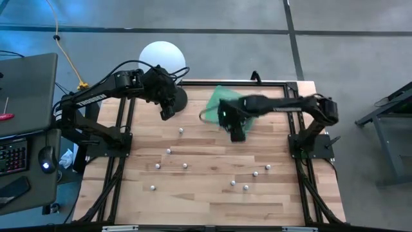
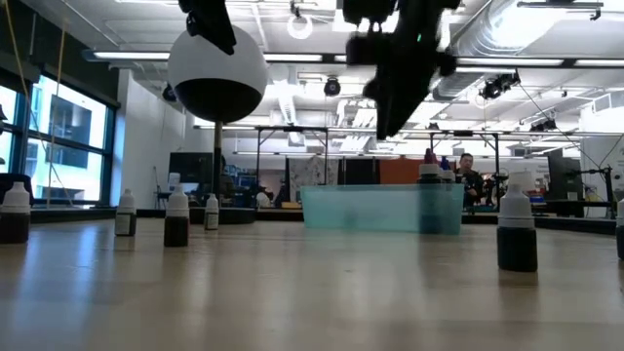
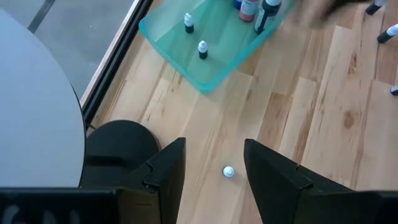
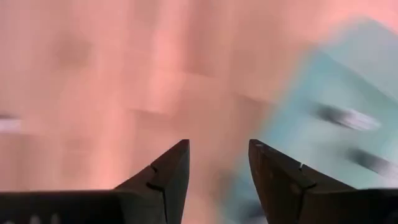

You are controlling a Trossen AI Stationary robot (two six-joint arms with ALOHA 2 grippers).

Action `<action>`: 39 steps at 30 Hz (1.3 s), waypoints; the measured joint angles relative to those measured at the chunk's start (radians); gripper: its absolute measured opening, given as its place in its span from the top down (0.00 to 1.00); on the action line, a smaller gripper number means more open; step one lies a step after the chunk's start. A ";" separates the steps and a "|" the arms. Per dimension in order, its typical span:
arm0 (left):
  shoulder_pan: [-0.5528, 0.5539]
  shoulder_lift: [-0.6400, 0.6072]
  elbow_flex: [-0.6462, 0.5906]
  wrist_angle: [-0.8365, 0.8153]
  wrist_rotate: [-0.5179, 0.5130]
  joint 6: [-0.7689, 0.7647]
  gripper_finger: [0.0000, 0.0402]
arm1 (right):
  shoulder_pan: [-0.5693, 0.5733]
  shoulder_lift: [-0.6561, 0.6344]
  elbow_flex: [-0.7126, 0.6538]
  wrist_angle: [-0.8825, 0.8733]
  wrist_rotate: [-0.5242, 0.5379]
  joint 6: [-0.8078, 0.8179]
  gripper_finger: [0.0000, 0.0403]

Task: Pick & Place food coloring
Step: Put the small black food coloring bottle into the green bin

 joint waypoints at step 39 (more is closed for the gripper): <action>0.000 0.000 0.000 0.000 0.082 0.000 0.60 | 0.520 0.364 -0.001 0.196 -0.204 0.359 0.74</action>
